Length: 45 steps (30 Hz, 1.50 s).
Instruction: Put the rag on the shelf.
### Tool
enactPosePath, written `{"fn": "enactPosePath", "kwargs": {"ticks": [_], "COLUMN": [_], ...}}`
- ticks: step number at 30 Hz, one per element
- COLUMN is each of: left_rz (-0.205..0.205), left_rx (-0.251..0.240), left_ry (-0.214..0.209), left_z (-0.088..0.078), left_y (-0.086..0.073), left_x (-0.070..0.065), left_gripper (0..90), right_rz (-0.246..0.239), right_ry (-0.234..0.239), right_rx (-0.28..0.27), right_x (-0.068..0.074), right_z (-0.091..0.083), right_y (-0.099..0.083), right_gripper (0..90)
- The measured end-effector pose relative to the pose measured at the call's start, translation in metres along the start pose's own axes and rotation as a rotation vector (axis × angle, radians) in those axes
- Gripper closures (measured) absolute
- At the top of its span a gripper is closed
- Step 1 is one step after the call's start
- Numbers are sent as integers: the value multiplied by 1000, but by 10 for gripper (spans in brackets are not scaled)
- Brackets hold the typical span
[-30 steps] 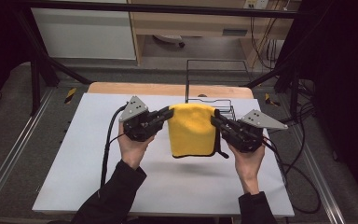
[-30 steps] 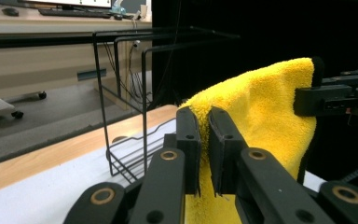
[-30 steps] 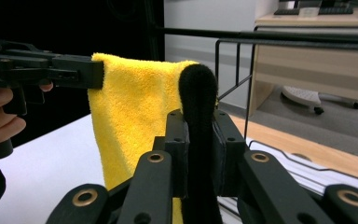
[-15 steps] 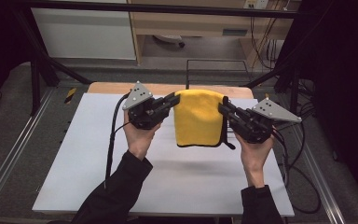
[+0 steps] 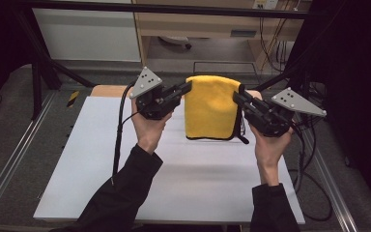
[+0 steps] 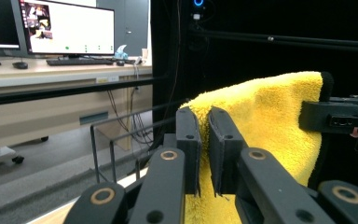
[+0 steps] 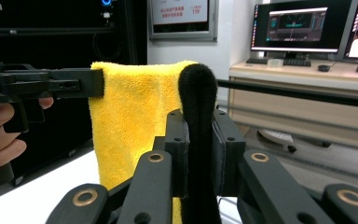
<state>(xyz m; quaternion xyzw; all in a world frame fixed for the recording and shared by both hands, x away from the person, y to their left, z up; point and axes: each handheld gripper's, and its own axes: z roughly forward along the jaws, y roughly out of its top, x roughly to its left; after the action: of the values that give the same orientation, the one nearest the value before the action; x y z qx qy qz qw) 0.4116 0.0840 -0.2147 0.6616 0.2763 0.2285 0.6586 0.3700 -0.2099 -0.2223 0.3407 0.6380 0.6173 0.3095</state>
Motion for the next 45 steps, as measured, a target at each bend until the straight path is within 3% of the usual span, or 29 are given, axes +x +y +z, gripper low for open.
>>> {"fn": "enactPosePath", "kwargs": {"ticks": [11, 34, 45], "left_rz": [-4, -2, 19], "left_rx": [-23, -59, -68], "left_ry": [3, 0, 27], "left_z": [18, 46, 56], "left_y": [28, 78, 98], "left_x": [5, 9, 13], "left_gripper": [834, 834, 835], "right_rz": [-31, -38, -45], "right_ry": [-38, -94, -116], "right_rx": [-32, -85, -102], "right_x": [-9, -31, -40], "right_z": [4, 10, 22], "right_y": [29, 74, 94], "right_gripper": [793, 793, 794]}}
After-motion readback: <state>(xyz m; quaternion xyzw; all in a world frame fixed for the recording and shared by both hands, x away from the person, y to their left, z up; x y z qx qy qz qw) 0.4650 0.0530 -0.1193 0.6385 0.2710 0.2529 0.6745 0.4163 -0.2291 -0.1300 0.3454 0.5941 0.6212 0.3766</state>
